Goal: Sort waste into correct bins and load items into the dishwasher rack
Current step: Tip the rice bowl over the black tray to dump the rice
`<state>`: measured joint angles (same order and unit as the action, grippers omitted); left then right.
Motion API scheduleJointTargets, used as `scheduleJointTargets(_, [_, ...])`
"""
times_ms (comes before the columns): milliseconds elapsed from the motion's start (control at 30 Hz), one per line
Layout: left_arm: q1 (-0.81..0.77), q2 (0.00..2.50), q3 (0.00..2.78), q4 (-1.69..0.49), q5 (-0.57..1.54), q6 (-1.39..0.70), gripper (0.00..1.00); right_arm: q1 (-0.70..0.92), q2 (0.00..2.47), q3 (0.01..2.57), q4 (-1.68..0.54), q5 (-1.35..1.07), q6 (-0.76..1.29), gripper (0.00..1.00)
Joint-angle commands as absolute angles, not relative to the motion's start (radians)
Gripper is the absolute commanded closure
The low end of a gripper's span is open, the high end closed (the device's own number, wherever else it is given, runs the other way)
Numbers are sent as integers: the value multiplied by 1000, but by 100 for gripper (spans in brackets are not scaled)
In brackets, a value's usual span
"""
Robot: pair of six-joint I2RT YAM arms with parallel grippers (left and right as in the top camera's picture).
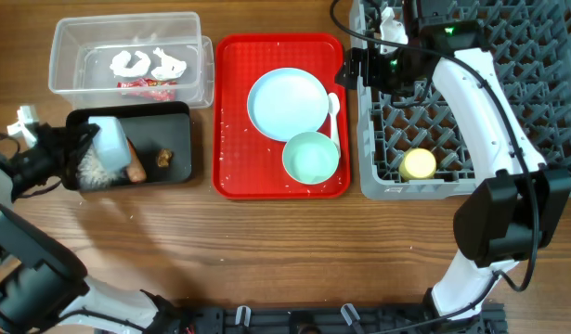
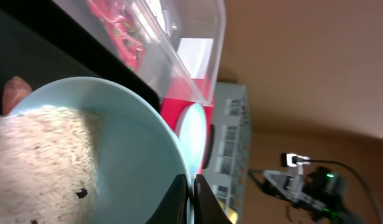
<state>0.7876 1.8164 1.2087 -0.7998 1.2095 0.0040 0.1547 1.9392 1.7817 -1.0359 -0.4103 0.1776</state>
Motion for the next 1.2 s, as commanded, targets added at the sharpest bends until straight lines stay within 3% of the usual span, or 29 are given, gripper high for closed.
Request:
scheduleJointTargets(0, [830, 1851, 1202, -799, 1382, 65, 96, 155, 1945, 1790, -1039, -400, 168, 0])
scheduleJointTargets(500, [897, 1863, 1202, -800, 1578, 37, 96, 155, 1945, 1790, -1040, -400, 167, 0])
scheduleJointTargets(1167, [928, 1863, 1202, -793, 1577, -43, 96, 155, 1945, 1790, -1042, -400, 167, 1])
